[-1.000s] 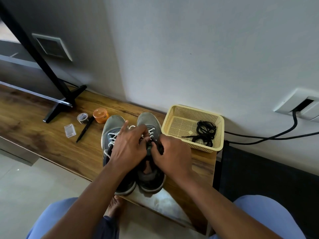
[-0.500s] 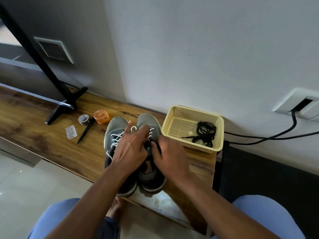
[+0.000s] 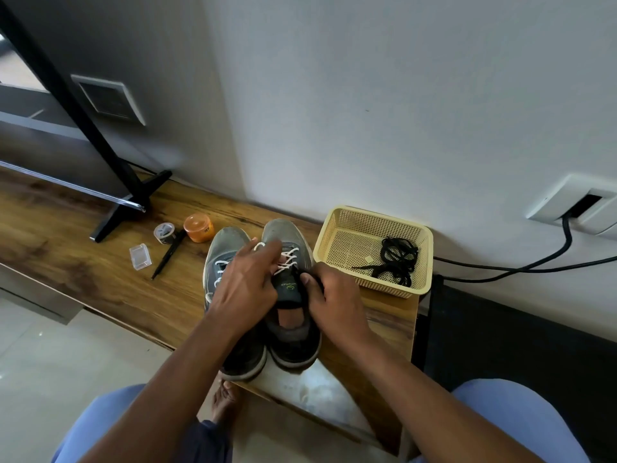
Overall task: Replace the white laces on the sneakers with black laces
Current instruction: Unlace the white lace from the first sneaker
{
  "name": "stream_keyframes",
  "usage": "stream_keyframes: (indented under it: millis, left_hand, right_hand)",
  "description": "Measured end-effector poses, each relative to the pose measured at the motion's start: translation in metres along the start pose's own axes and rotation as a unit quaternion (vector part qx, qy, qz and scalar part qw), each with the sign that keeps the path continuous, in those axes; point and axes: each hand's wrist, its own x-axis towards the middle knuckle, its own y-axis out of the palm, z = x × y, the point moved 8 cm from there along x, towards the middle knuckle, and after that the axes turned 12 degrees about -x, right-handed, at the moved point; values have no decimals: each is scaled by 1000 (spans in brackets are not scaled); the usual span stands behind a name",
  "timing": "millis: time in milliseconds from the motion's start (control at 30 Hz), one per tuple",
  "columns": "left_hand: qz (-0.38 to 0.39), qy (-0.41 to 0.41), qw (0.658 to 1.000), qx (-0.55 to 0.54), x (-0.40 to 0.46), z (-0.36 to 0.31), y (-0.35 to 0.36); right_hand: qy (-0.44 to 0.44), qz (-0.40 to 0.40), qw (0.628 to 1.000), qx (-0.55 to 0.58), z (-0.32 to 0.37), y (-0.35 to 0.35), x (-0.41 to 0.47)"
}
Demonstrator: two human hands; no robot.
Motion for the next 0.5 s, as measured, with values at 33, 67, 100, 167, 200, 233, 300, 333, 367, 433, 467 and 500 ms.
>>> stream_keyframes:
  millis: [33,67,100,167,200,233,300,333,367,433,467,500]
  left_hand:
    - [-7,-2,1000,5,-1,2,-2]
    - [-11,-2,1000,20,-2,2,-4]
    - [-16,-2,999,39,-3,3,-6]
    - [-49,-6,997,59,-5,4,-13]
    - [-74,-17,995,60,-6,7,-19]
    - [-100,-39,992,60,-7,12,-26]
    - [-141,-93,983,65,-11,25,-38]
    - [-149,-114,979,75,-13,30,-42]
    - [-148,-129,977,85,-15,35,-45]
    - [-126,-141,978,84,-17,41,-46]
    - [-106,-130,984,64,-16,41,-45]
    - [-81,-107,990,43,-15,38,-43]
  right_hand:
    - [6,3,1000,9,-2,0,1]
    - [7,5,1000,15,-3,-1,2]
    - [5,7,1000,15,-2,-1,3]
    - [-6,13,1000,11,3,-1,4]
    - [-12,17,1000,7,5,0,5]
    - [-18,20,1000,1,7,1,5]
    - [-36,16,999,-18,11,3,4]
    - [-41,11,999,-31,14,3,4]
    - [-42,5,998,-45,16,3,4]
    - [-47,-4,996,-77,23,2,3]
    - [-61,-9,993,-97,29,2,3]
    - [-80,-13,990,-119,35,3,3]
